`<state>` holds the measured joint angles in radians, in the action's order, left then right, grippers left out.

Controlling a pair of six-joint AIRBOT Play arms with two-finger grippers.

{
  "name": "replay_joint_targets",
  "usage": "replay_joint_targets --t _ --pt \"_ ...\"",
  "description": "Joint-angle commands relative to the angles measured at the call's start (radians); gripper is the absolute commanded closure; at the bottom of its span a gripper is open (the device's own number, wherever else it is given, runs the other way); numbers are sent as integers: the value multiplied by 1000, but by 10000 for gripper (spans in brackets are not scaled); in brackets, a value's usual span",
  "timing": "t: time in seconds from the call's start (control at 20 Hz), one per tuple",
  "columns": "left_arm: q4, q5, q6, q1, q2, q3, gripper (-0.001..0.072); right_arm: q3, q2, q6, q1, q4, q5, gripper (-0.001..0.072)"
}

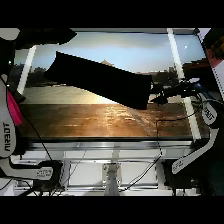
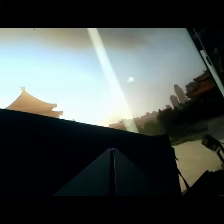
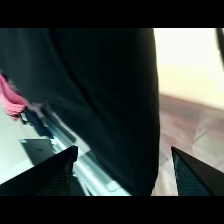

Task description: Fold the clothes and pants, and hang the long-sleeved shirts on hangers.

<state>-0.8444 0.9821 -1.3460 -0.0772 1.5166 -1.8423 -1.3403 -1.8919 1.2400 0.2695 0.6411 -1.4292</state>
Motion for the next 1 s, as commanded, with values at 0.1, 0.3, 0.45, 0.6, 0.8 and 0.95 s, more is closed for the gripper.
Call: replay_joint_targets --t 0.1,0.3,0.45,0.6,0.8,0.95 --pt "-1 32 1 1 -1 0 702 4 0 -5 -117 42 153 67" --pt "-1 32 1 1 1 1 702 5 0 -5 -169 41 173 677" --pt "-2 33 1 0 7 3 702 5 3 18 -169 45 143 698" --pt "-2 36 0 -7 36 5 703 5 40 85 -140 156 103 698" --pt "-2 56 0 -61 119 9 703 5 98 137 -44 348 -2 698" --pt "-2 55 0 -140 200 9 704 5 137 138 54 432 -83 697"
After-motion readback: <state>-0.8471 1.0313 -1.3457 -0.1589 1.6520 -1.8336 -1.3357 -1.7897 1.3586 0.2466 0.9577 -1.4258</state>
